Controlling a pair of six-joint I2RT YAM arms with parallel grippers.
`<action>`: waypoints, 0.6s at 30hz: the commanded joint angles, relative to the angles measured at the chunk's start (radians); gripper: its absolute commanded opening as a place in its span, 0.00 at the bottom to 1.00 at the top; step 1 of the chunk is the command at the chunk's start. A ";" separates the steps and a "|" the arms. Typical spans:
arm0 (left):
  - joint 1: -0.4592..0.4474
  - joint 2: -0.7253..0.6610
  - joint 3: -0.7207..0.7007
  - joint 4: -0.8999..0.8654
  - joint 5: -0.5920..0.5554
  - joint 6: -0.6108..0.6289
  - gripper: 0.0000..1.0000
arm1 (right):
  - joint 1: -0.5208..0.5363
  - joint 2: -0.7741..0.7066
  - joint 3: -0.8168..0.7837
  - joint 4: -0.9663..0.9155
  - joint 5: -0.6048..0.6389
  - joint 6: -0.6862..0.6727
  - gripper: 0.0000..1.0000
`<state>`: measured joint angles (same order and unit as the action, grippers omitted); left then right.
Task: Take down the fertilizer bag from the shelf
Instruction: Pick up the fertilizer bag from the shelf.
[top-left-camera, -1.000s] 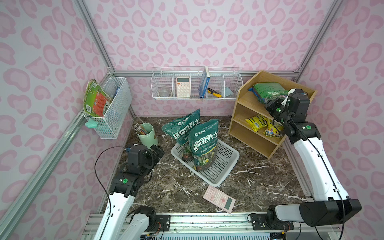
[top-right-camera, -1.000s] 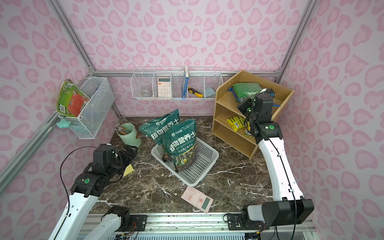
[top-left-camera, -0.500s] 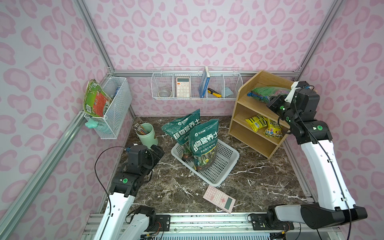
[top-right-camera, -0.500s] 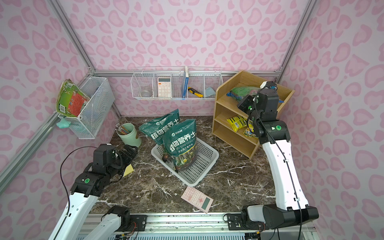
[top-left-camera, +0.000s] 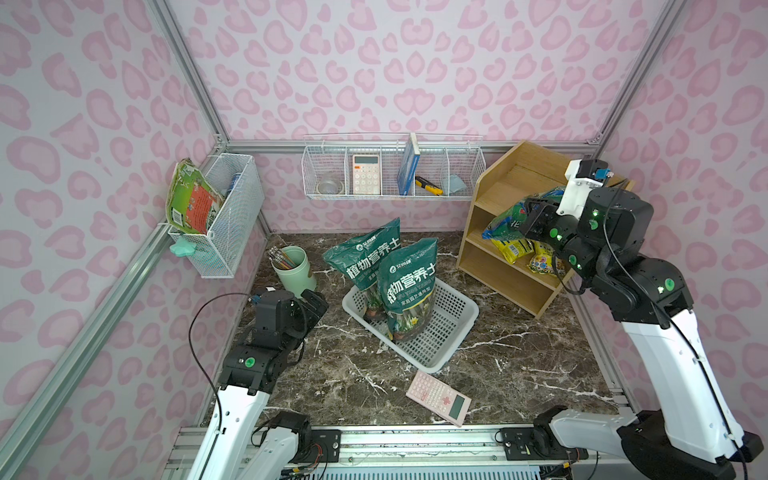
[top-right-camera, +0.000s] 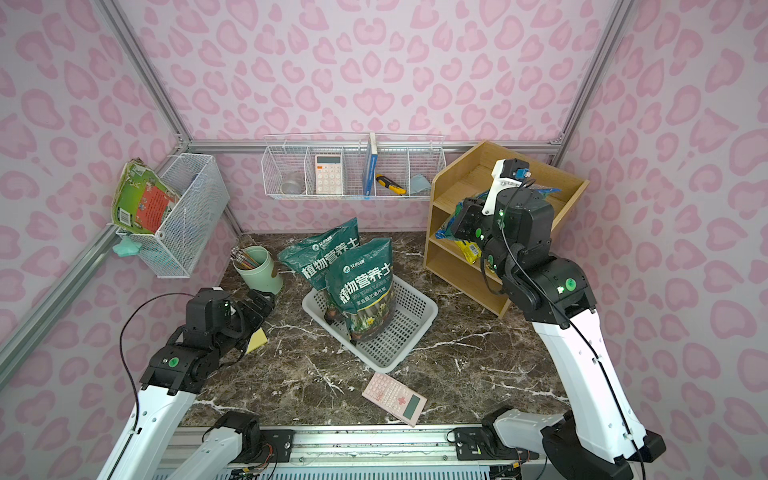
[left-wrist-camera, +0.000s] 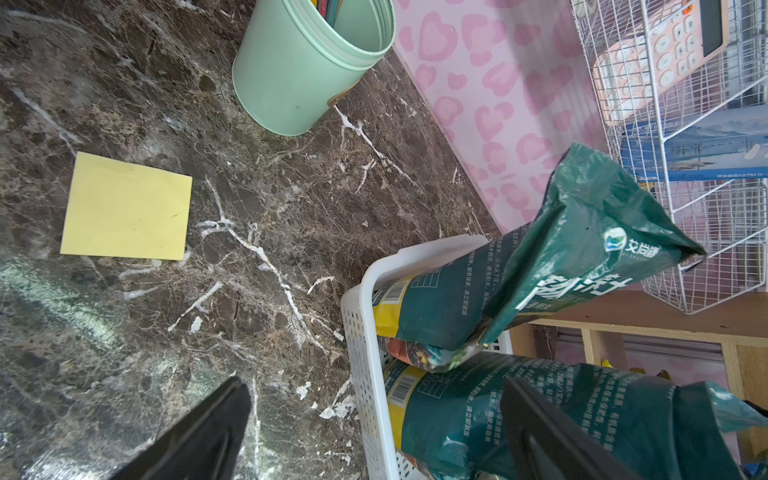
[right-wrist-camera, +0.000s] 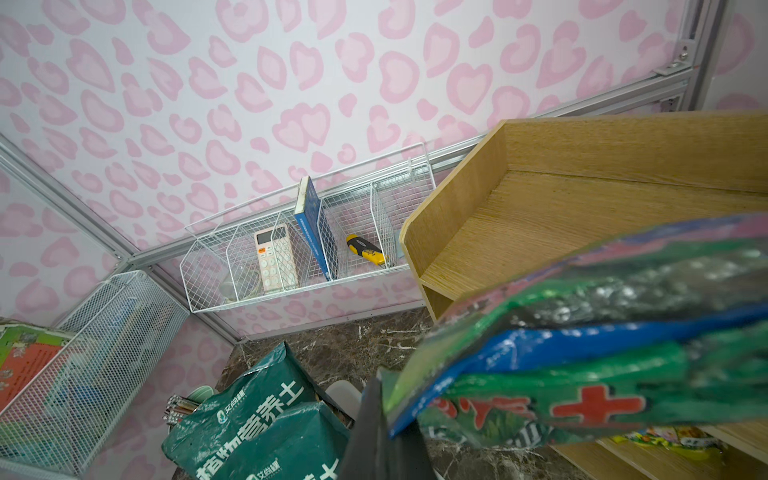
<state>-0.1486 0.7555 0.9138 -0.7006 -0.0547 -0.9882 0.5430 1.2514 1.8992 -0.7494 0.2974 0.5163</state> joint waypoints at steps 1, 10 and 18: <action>0.001 0.001 0.000 0.008 -0.005 0.004 0.99 | 0.041 -0.035 -0.007 0.050 -0.001 -0.040 0.00; 0.000 0.006 0.001 0.010 0.002 0.003 0.99 | 0.171 -0.105 -0.043 0.030 -0.035 -0.012 0.00; 0.001 -0.003 -0.003 0.011 -0.007 0.008 0.99 | 0.204 -0.134 -0.186 0.081 -0.091 0.011 0.00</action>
<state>-0.1486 0.7559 0.9127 -0.7002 -0.0521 -0.9909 0.7452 1.1282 1.7412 -0.8211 0.2066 0.5205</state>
